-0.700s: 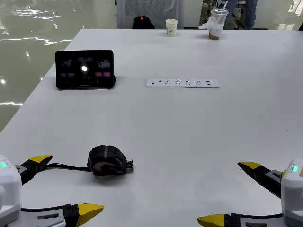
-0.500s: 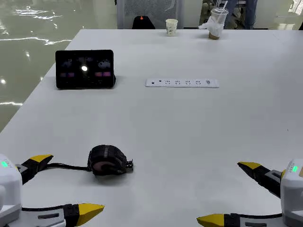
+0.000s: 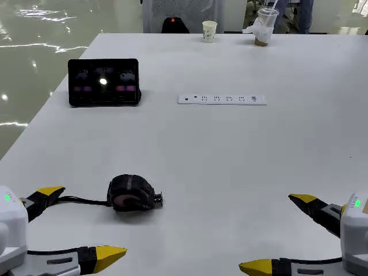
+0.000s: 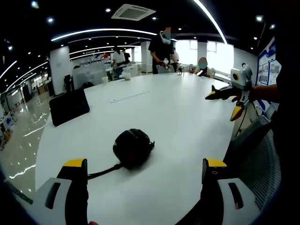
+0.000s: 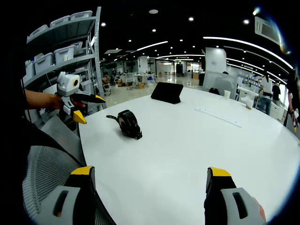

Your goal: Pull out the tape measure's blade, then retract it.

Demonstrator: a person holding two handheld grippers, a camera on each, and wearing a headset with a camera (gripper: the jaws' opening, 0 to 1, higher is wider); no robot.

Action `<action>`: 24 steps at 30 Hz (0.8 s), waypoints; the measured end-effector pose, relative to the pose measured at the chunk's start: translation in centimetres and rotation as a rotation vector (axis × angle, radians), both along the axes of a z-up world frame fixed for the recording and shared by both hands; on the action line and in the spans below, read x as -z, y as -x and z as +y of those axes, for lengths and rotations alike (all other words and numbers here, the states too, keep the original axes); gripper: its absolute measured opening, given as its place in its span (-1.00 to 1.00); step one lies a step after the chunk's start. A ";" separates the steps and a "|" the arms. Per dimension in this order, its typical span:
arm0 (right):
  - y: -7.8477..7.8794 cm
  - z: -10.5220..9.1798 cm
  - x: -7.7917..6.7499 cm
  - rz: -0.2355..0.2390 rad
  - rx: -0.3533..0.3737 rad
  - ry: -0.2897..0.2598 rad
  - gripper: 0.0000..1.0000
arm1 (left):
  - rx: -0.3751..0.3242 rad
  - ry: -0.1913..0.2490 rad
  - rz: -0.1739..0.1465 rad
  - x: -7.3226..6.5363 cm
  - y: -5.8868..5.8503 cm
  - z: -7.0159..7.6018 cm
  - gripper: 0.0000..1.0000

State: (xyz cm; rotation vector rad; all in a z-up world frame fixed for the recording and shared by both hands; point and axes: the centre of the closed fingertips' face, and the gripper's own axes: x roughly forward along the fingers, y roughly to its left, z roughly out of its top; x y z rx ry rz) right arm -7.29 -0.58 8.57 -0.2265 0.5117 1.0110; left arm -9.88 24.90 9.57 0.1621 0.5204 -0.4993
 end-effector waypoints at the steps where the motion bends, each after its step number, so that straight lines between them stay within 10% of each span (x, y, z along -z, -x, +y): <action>1: 0.0 0.0 0.1 0.002 -0.002 0.001 0.98 | 0.002 -0.002 0.001 0.0 0.0 0.0 0.98; 24: -0.8 0.5 1.1 0.021 -0.053 0.028 0.94 | 0.062 -0.039 0.026 1.0 -1.5 -0.5 0.98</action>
